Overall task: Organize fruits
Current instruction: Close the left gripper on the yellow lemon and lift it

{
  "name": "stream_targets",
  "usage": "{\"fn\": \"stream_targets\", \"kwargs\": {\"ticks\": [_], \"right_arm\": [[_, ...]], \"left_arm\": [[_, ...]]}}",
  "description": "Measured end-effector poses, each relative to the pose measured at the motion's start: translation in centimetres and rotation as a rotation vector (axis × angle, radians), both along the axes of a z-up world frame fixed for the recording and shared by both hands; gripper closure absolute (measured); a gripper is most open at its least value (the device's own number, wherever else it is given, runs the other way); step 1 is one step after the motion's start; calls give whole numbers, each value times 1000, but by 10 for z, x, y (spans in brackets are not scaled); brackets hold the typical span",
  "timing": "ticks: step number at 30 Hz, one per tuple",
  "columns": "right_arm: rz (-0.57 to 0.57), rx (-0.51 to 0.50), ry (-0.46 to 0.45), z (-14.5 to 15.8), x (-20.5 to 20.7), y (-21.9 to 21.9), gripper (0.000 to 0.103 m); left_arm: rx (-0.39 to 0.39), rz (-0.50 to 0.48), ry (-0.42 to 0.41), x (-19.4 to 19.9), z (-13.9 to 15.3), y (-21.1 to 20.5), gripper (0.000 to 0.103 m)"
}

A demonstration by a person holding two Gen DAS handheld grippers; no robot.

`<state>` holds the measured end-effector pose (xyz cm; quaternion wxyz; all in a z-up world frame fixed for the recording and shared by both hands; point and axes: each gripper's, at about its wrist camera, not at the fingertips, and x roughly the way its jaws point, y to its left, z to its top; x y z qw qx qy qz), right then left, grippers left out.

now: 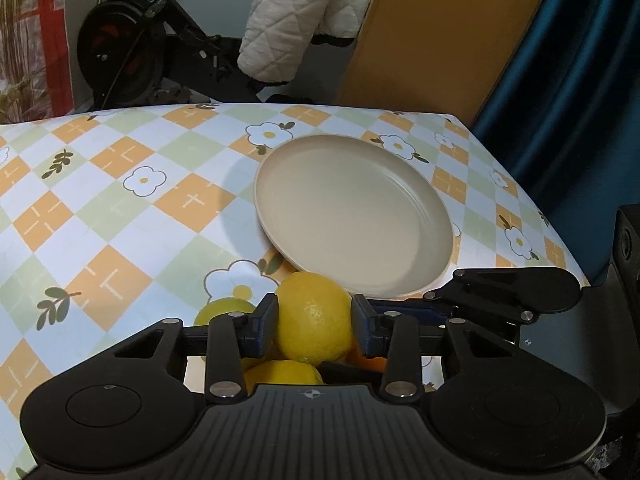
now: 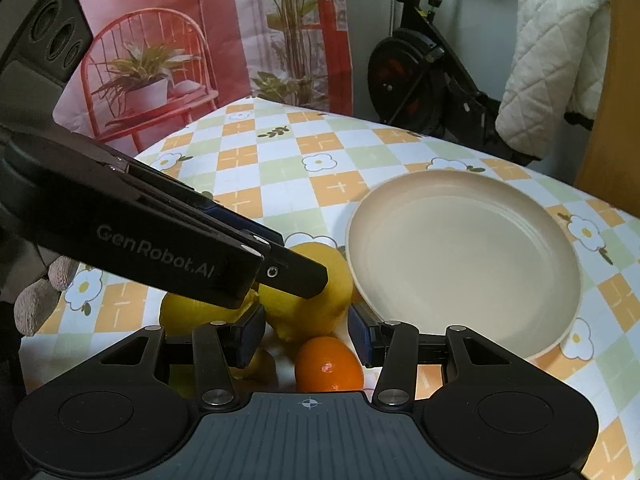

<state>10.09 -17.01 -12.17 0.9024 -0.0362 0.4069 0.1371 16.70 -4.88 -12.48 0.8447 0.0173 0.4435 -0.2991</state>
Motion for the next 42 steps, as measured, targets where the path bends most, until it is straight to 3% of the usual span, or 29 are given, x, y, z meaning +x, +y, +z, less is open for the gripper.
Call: {"fn": "stream_targets", "kwargs": {"ticks": [18, 31, 42], "right_arm": [[-51, 99, 17, -6, 2, -8, 59], [-52, 86, -43, 2, -5, -5, 63], [-66, 80, -10, -2, -3, -6, 60]], "left_arm": [[-11, 9, 2, -2, -1, 2, 61], [-13, 12, 2, -8, -1, 4, 61], [-45, 36, 40, -2, -2, 9, 60]]}}
